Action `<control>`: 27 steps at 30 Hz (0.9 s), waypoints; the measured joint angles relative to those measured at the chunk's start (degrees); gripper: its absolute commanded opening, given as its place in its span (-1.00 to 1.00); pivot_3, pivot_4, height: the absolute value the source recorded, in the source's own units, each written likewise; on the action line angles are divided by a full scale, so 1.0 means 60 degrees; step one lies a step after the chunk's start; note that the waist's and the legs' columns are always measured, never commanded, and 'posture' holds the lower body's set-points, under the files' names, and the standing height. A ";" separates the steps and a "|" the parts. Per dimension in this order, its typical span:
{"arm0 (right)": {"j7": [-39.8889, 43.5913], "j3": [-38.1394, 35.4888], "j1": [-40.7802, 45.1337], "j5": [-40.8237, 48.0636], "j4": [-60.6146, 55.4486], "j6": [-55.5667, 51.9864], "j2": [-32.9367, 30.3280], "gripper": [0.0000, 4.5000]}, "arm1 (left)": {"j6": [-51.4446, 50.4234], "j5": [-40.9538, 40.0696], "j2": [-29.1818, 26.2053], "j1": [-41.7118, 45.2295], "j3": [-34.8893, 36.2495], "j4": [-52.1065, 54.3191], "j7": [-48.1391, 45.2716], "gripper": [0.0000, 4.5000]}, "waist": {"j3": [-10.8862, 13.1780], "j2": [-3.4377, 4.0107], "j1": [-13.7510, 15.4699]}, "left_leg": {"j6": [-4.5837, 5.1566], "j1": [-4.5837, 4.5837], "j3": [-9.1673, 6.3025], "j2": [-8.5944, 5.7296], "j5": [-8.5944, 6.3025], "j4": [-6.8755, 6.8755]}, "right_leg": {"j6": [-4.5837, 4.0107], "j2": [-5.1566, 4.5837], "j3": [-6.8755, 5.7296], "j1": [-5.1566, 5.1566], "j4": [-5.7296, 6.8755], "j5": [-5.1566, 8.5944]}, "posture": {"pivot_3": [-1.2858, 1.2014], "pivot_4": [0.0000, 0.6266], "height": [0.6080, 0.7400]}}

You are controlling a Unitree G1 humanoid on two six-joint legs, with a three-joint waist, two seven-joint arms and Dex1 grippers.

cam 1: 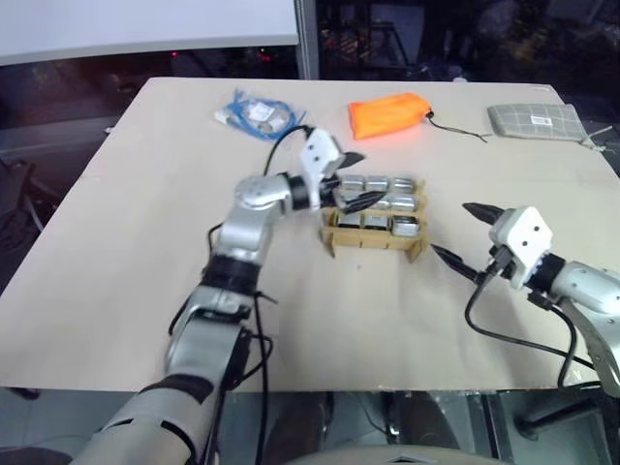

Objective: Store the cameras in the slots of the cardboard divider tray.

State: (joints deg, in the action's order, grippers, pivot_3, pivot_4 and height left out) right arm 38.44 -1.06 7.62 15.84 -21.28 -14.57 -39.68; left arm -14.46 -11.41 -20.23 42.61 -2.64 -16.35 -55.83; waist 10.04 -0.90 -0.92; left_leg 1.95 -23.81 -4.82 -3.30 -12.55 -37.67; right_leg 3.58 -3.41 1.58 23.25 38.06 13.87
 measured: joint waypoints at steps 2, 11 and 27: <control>0.0187 0.0201 0.0302 -0.0090 0.0320 0.0197 0.0108 0.96 | -0.0606 -0.0294 -0.0388 -0.0604 0.0209 0.0981 0.0044 1.00 | 0.0000 0.0000 0.0048 | 0.0000 -0.0003 0.0001 -0.0003 0.0000 0.0003 | 0.0000 -0.0009 -0.0001 -0.0001 -0.0006 0.0000 | 0.03 -0.52 1.00; 0.0721 0.1498 0.1808 -0.1636 0.2588 0.1671 0.0345 0.96 | -0.1057 -0.1976 -0.1285 -0.4838 0.2068 0.4813 0.0273 1.00 | -0.0003 0.0003 0.0014 | -0.0006 0.0007 0.0028 -0.0007 0.0000 0.0053 | -0.0007 -0.0071 0.0028 0.0024 -0.0010 -0.0002 | 0.03 -0.52 1.00; 0.1315 0.1721 0.2721 -0.2029 0.3922 0.2303 0.0602 0.96 | -0.1270 -0.5083 -0.3349 -0.8260 0.3917 0.6379 -0.2301 1.00 | -0.0004 0.0006 0.0042 | 0.0020 0.0018 0.0035 0.0014 -0.0016 0.0049 | -0.0031 -0.0062 0.0027 0.0017 -0.0025 -0.0011 | 0.03 -0.52 1.00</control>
State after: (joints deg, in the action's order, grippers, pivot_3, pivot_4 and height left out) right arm 46.33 9.26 23.95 3.67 2.26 -0.75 -36.06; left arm -22.08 -41.91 -40.33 -6.95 20.86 21.92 -69.64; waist 10.02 -0.86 -0.67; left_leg 2.07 -23.70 -4.61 -3.21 -12.65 -37.38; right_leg 3.39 -3.78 1.75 23.35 37.91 13.80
